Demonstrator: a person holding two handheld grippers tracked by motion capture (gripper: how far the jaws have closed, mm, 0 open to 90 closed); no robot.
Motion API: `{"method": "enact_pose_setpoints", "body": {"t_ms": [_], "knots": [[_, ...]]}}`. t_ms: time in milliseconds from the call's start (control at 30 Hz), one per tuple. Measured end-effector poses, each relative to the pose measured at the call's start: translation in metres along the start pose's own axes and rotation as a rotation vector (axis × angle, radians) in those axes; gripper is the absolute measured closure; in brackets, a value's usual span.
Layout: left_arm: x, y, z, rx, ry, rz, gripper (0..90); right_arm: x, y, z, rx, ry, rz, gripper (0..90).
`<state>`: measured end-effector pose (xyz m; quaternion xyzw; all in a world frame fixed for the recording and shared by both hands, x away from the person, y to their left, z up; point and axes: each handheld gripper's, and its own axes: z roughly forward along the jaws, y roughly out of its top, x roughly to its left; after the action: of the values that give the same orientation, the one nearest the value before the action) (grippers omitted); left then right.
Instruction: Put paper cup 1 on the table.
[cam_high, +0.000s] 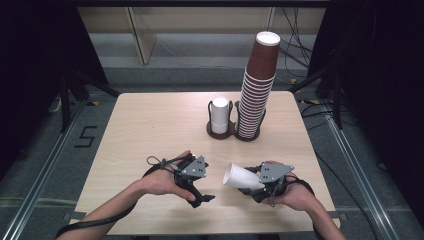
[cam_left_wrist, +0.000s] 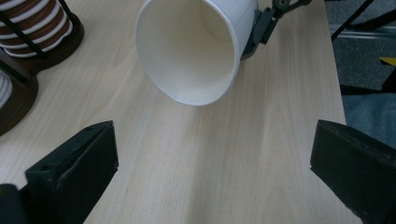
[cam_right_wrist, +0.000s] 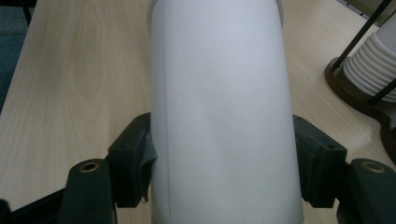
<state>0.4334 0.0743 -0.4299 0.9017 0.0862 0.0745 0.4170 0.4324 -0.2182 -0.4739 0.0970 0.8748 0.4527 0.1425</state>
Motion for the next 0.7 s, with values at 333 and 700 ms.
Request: {"method": "enact_pose_setpoints", "body": {"t_ms": [333, 700], "knots": [[0.007, 0.003, 0.006, -0.075, -0.007, -0.099, 0.4, 0.004, -0.002, 0.008, -0.044, -0.032, 0.011, 32.9], [0.011, 0.004, 0.013, -0.106, -0.027, -0.110, 0.7, 0.011, 0.001, 0.015, -0.097, -0.046, 0.000, 32.8]]}}
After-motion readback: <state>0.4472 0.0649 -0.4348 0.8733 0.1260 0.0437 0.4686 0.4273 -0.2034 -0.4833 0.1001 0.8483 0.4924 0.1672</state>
